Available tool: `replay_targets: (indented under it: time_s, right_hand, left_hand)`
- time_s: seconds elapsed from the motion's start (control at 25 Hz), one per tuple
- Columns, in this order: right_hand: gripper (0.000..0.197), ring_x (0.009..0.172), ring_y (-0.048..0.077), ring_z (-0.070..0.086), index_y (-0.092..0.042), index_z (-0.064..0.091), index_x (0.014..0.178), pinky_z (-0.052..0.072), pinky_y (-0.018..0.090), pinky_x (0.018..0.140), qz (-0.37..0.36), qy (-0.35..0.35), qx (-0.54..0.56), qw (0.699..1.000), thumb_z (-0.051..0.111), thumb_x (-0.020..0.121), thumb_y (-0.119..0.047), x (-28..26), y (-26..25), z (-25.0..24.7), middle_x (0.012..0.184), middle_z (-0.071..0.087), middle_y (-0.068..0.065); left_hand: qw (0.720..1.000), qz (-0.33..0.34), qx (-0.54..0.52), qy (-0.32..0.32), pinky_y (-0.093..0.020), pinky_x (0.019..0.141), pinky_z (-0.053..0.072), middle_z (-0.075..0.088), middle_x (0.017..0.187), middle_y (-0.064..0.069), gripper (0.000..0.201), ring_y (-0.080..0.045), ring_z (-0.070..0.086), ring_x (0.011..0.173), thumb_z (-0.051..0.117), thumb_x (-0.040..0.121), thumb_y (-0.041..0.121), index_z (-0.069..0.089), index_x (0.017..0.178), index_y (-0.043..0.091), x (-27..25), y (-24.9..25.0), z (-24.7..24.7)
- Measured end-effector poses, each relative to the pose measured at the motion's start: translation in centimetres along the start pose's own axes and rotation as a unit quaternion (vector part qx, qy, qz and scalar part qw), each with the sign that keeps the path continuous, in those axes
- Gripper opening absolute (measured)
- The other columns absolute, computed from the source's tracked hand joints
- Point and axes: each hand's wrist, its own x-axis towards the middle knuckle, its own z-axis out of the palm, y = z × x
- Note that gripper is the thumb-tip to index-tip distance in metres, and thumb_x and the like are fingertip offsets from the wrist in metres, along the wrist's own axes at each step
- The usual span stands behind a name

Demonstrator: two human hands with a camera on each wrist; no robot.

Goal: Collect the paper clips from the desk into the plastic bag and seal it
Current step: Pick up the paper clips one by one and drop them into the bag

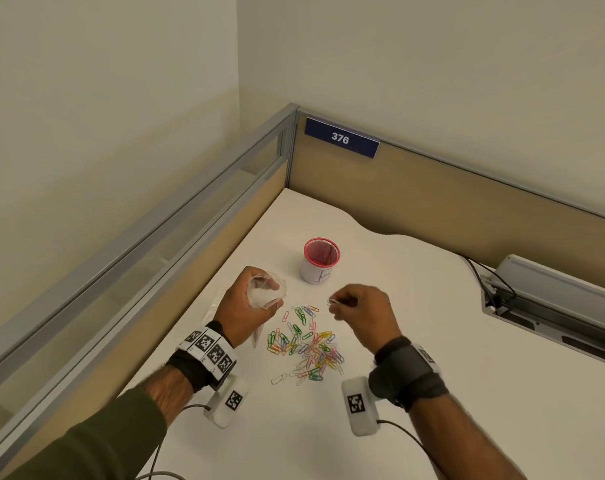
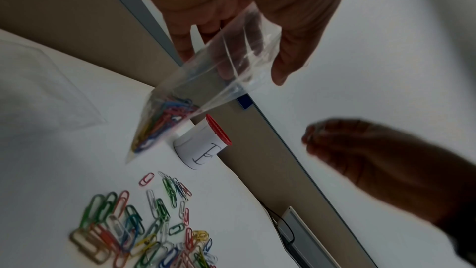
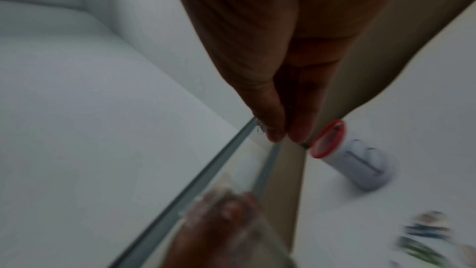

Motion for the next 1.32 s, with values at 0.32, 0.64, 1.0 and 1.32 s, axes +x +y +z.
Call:
replay_targets:
  time_s: [0.32, 0.64, 1.0, 1.32]
  right_hand:
    - [0.014, 0.084, 0.016, 0.063, -0.014, 0.071, 0.1, 0.056, 0.035, 0.081, -0.136, -0.047, -0.114, 0.983, 0.066, 0.087, -0.014, 1.5, -7.3, 3.2, 0.094, 0.069, 0.002]
    - [0.017, 0.087, 0.016, 0.064, -0.014, 0.07, 0.104, 0.055, 0.03, 0.082, -0.09, 0.026, -0.085, 0.992, 0.062, 0.089, -0.011, 3.0, -2.3, 0.9, 0.101, 0.069, 0.001]
    - [0.028, 0.113, 0.026, 0.047, -0.015, 0.057, 0.12, 0.047, 0.035, 0.094, 0.051, -0.16, -0.322, 0.932, 0.053, 0.093, -0.019, 0.8, 10.7, 6.9, 0.119, 0.049, 0.007]
    - [0.068, 0.114, 0.023, 0.045, -0.021, 0.048, 0.127, 0.049, 0.038, 0.092, 0.06, -0.185, -0.283, 0.939, 0.072, 0.071, -0.052, -1.3, 10.3, 6.5, 0.12, 0.046, 0.002]
  left_hand:
    - [1.0, 0.009, 0.0, -0.022, -0.026, 0.088, 0.051, 0.065, 0.106, 0.01, 0.044, -0.01, 0.064, 0.105, 0.082, 0.081, 0.012, 0.052, 0.112, 0.02, 0.4, 0.9, 1.7]
    - [1.0, 0.019, -0.009, -0.017, -0.04, 0.101, 0.053, 0.071, 0.108, 0.005, 0.043, -0.014, 0.067, 0.109, 0.084, 0.076, 0.018, 0.055, 0.108, 0.022, 0.3, 0.3, 0.7]
    - [0.999, 0.013, -0.03, -0.004, -0.052, 0.106, 0.05, 0.071, 0.109, 0.001, 0.045, -0.02, 0.067, 0.112, 0.08, 0.073, 0.03, 0.055, 0.109, 0.024, 0.0, -0.5, -1.3]
    - [0.999, 0.016, -0.035, -0.002, -0.051, 0.105, 0.05, 0.071, 0.109, 0.002, 0.044, -0.019, 0.067, 0.111, 0.08, 0.072, 0.032, 0.055, 0.109, 0.027, 0.1, -0.4, -1.4]
